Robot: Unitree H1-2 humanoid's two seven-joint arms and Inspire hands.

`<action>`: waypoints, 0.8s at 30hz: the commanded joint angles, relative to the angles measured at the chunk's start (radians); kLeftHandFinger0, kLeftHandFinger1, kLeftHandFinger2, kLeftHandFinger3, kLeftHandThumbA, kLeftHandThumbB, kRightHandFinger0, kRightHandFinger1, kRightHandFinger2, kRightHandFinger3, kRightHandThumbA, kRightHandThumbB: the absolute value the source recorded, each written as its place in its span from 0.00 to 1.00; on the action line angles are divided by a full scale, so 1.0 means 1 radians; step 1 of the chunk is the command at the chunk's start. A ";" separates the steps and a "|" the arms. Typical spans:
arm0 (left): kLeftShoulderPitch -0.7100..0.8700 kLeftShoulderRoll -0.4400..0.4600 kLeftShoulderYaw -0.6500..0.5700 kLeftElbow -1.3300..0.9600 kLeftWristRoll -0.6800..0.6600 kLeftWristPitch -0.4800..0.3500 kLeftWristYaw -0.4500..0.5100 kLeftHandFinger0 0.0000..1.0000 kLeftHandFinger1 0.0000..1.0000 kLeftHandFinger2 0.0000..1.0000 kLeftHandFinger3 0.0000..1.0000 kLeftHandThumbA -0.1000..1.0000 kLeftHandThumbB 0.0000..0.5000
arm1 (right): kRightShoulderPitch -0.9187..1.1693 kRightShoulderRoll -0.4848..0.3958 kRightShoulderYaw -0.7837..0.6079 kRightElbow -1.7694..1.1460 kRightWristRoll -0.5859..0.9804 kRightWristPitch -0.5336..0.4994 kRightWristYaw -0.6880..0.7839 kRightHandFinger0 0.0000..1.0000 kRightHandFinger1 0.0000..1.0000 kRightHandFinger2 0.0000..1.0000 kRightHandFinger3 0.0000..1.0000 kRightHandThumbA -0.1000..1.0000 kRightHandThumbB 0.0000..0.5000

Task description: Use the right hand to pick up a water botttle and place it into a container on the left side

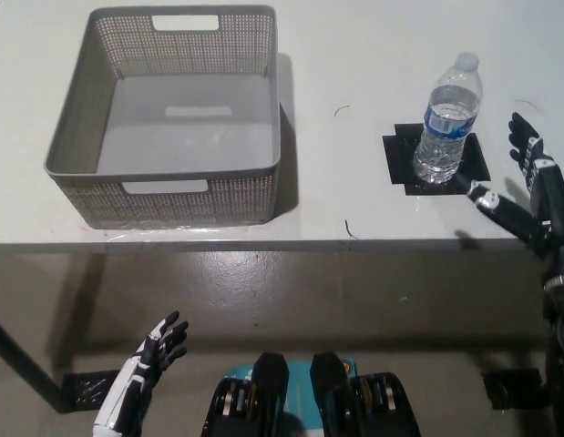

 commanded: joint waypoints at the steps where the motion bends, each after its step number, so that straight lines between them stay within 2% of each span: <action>1: -0.012 0.011 0.004 -0.004 -0.018 -0.047 -0.017 1.00 1.00 1.00 1.00 1.00 0.31 | -0.109 -0.034 0.001 0.085 -0.027 0.007 -0.031 1.00 1.00 1.00 1.00 1.00 0.92; 6: -0.012 0.012 0.003 -0.013 -0.023 -0.036 -0.020 1.00 1.00 1.00 1.00 1.00 0.35 | -0.169 -0.041 0.015 0.189 -0.042 -0.016 -0.046 1.00 1.00 1.00 1.00 1.00 0.96; 10: -0.015 0.013 0.001 -0.010 -0.016 -0.041 -0.020 1.00 1.00 1.00 1.00 1.00 0.34 | -0.235 -0.042 0.023 0.291 -0.013 -0.015 -0.018 1.00 1.00 1.00 1.00 1.00 0.93; 13: -0.016 0.011 0.004 -0.005 -0.024 -0.045 -0.023 1.00 1.00 1.00 1.00 1.00 0.33 | -0.292 -0.031 0.020 0.378 0.010 -0.018 -0.005 1.00 1.00 1.00 1.00 1.00 1.00; 18: -0.011 0.011 -0.003 -0.005 -0.023 -0.046 -0.031 1.00 1.00 1.00 1.00 1.00 0.37 | -0.356 -0.022 0.029 0.483 0.024 -0.015 0.015 1.00 1.00 1.00 1.00 1.00 1.00; 24: -0.015 0.013 -0.003 -0.015 -0.018 -0.041 -0.029 1.00 1.00 1.00 1.00 1.00 0.39 | -0.545 0.007 0.044 0.741 0.036 -0.057 0.048 1.00 1.00 1.00 1.00 1.00 1.00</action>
